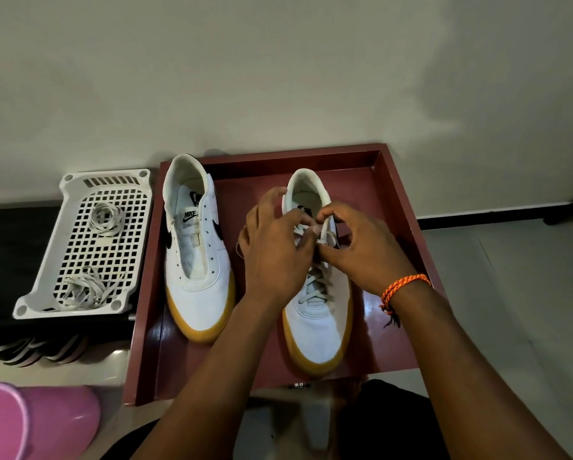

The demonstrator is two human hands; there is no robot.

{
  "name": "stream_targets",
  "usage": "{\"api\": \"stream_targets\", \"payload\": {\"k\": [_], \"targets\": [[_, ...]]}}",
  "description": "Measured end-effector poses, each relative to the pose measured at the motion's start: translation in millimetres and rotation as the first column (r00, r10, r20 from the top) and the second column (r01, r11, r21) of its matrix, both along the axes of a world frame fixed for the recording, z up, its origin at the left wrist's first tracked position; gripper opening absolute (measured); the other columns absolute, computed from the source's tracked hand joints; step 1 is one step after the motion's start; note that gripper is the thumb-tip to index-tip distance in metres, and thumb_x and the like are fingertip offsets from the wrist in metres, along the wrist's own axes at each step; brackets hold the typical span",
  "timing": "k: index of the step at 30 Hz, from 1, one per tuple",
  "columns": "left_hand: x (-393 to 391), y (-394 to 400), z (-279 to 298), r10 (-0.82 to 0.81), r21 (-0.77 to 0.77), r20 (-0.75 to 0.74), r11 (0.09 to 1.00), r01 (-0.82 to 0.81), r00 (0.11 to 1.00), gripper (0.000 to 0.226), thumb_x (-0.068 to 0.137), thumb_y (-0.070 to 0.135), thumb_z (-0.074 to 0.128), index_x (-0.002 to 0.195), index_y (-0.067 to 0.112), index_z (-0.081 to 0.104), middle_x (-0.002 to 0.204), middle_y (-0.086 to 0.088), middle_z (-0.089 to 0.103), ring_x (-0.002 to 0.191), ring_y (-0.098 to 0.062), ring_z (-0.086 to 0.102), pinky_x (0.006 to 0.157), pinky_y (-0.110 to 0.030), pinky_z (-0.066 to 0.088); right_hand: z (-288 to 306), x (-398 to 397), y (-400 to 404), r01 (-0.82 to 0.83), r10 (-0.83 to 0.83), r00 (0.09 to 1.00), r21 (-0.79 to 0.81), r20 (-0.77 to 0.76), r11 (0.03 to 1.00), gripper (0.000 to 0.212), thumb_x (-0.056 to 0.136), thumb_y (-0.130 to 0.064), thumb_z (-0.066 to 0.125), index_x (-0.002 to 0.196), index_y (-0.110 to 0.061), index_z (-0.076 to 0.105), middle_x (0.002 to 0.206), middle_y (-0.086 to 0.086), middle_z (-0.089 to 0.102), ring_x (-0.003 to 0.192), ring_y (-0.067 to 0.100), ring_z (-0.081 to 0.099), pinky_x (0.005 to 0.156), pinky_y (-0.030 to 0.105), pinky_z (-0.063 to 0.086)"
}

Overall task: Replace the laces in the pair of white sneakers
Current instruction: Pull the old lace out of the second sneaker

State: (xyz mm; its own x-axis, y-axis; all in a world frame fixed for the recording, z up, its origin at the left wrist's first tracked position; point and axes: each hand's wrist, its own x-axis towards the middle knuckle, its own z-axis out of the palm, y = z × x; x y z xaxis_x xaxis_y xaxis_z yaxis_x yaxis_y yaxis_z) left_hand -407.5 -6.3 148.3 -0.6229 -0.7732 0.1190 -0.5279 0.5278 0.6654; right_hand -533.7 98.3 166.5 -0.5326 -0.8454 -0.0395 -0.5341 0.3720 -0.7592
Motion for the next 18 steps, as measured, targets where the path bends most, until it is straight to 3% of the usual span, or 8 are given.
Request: {"api": "stream_targets", "payload": {"k": [3, 5, 8, 9, 11, 14, 16, 18], "targets": [[-3.5, -4.5, -2.6, -0.006, 0.052, -0.088, 0.999, 0.011, 0.996, 0.005, 0.096, 0.036, 0.073, 0.099, 0.033, 0.076, 0.156, 0.016, 0.043, 0.144, -0.019, 0.038, 0.110, -0.052, 0.040, -0.6, -1.0, 0.8, 0.003, -0.003, 1.000, 0.002, 0.010, 1.000, 0.037, 0.088, -0.029, 0.079, 0.120, -0.036, 0.061, 0.119, -0.008, 0.066, 0.102, 0.010, 0.065, 0.080, 0.026, 0.057], [-5.4, -5.9, -2.1, 0.026, 0.191, -0.234, 0.981, 0.019, 0.972, 0.005, 0.096, 0.028, 0.071, 0.092, 0.029, 0.074, 0.147, 0.014, 0.051, 0.136, -0.018, 0.049, 0.105, -0.051, 0.050, -0.9, -2.4, 1.3, 0.005, -0.005, 1.000, 0.004, 0.019, 1.000, 0.039, 0.088, -0.032, 0.081, 0.122, -0.037, 0.061, 0.120, -0.009, 0.066, 0.102, 0.010, 0.065, 0.079, 0.027, 0.056], [-4.9, -11.2, 4.5, 0.307, 0.557, -0.439, 0.830, -0.012, 0.844, 0.010, 0.101, 0.014, 0.066, 0.096, 0.019, 0.073, 0.132, 0.004, 0.058, 0.117, -0.016, 0.065, 0.100, -0.047, 0.059, -1.1, -3.0, 1.8, 0.012, -0.013, 1.000, 0.018, 0.029, 1.000, 0.042, 0.086, -0.038, 0.084, 0.121, -0.040, 0.061, 0.121, -0.007, 0.066, 0.092, 0.009, 0.065, 0.074, 0.028, 0.056], [-2.8, -14.4, 6.6, 0.369, 0.591, -0.462, 0.806, -0.031, 0.806, 0.012, 0.101, 0.012, 0.065, 0.098, 0.021, 0.073, 0.129, 0.002, 0.060, 0.113, -0.016, 0.067, 0.098, -0.046, 0.060, -1.5, -2.7, 1.7, 0.016, -0.016, 0.999, 0.022, 0.029, 1.000, 0.041, 0.086, -0.039, 0.084, 0.119, -0.041, 0.061, 0.121, -0.007, 0.065, 0.089, 0.009, 0.065, 0.072, 0.028, 0.056], [2.5, -18.5, 5.8, 0.294, 0.417, -0.451, 0.904, -0.092, 0.843, 0.018, 0.099, 0.015, 0.061, 0.100, 0.031, 0.070, 0.125, 0.003, 0.062, 0.113, -0.017, 0.064, 0.098, -0.047, 0.057, -2.4, -1.8, 1.1, 0.023, -0.023, 0.999, 0.020, 0.023, 1.000, 0.038, 0.086, -0.036, 0.084, 0.115, -0.040, 0.061, 0.120, -0.007, 0.065, 0.088, 0.007, 0.064, 0.069, 0.024, 0.053], [4.0, -10.5, 3.4, 0.046, 0.049, -0.176, 0.998, -0.038, 0.983, 0.016, 0.097, 0.036, 0.059, 0.107, 0.038, 0.072, 0.140, 0.012, 0.053, 0.133, -0.020, 0.047, 0.105, -0.050, 0.048, -1.6, 0.1, 0.3, 0.018, -0.018, 1.000, 0.000, 0.014, 1.000, 0.036, 0.088, -0.030, 0.081, 0.117, -0.038, 0.061, 0.116, -0.007, 0.065, 0.092, 0.004, 0.062, 0.068, 0.018, 0.047], [0.4, -3.5, 1.8, -0.014, 0.006, -0.016, 1.000, 0.014, 1.000, 0.016, 0.098, 0.040, 0.066, 0.110, 0.035, 0.075, 0.156, 0.011, 0.043, 0.144, -0.023, 0.037, 0.110, -0.051, 0.040, -1.6, 0.6, -0.6, 0.001, -0.001, 1.000, -0.014, 0.016, 1.000, 0.032, 0.089, -0.027, 0.077, 0.116, -0.036, 0.061, 0.113, -0.008, 0.066, 0.094, 0.005, 0.063, 0.071, 0.020, 0.050], [-1.4, -2.0, 1.4, -0.006, 0.042, -0.009, 0.999, 0.006, 1.000, 0.010, 0.095, 0.035, 0.074, 0.104, 0.032, 0.076, 0.160, 0.010, 0.039, 0.147, -0.024, 0.035, 0.109, -0.052, 0.038, -1.9, 0.7, -0.4, -0.012, 0.012, 1.000, -0.016, 0.022, 1.000, 0.032, 0.089, -0.025, 0.076, 0.116, -0.035, 0.062, 0.114, -0.009, 0.066, 0.098, 0.007, 0.064, 0.075, 0.021, 0.052]]}}
